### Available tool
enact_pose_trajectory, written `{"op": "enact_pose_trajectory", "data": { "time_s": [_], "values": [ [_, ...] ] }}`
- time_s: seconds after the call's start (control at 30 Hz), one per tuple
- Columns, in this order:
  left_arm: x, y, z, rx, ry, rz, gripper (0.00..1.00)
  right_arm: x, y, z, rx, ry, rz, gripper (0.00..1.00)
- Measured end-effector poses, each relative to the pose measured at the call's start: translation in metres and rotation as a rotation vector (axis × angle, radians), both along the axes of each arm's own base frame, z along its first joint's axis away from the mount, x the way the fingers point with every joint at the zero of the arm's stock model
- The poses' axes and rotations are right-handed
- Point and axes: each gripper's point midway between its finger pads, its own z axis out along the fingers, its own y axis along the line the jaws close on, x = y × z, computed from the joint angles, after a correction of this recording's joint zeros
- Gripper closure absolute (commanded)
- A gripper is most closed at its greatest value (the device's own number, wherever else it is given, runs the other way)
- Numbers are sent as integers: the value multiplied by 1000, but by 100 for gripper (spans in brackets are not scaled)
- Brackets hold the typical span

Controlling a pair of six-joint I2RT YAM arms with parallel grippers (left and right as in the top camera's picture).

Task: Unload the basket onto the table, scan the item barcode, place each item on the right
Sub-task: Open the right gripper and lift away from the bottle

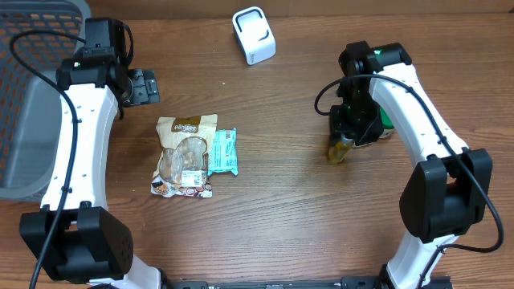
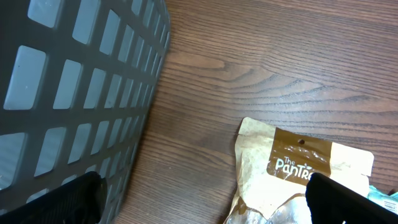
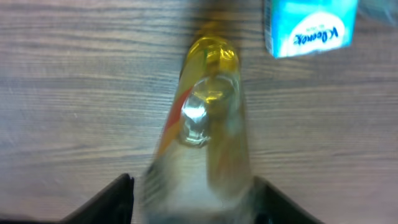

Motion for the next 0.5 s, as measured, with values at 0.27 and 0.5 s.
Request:
{"op": "enact_pose_trajectory", "data": {
  "time_s": [0.27, 0.5],
  "values": [
    [0, 0, 0, 0, 0, 0, 0, 0, 0, 0, -9, 1, -53, 25],
    [0, 0, 0, 0, 0, 0, 0, 7, 1, -1, -35, -16, -237, 58]
  ]
}}
